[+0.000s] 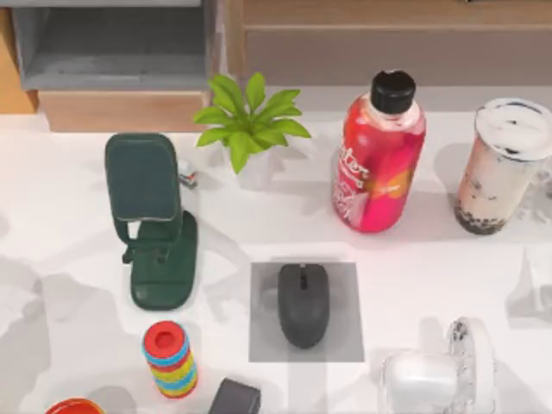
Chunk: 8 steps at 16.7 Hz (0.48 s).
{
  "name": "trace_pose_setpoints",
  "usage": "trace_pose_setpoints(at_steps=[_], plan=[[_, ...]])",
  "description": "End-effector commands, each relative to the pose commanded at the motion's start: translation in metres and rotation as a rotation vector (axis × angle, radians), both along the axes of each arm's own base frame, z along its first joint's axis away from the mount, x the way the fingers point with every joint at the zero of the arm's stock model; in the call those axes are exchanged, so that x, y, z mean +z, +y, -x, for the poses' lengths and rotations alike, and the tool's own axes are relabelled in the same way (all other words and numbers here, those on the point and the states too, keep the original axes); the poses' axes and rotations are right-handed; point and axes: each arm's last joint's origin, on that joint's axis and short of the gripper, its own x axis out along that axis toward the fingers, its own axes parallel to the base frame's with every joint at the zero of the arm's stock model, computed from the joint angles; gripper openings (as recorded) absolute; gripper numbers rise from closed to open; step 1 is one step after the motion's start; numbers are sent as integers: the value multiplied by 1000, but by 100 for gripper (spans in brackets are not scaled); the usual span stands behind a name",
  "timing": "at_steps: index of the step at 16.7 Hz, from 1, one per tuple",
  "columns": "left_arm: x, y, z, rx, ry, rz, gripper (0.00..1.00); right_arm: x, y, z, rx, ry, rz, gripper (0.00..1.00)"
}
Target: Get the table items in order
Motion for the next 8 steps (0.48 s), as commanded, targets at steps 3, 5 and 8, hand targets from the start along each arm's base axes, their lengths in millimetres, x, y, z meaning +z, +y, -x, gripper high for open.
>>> trace_pose_setpoints(at_steps=[3, 5, 8], plan=[[-25, 29, 19, 216, 65, 58, 100, 0, 0, 0, 0, 0, 0, 100], [-31, 35, 24, 270, 82, 75, 100, 0, 0, 0, 0, 0, 0, 100], [-31, 35, 24, 270, 82, 75, 100, 0, 0, 0, 0, 0, 0, 100]])
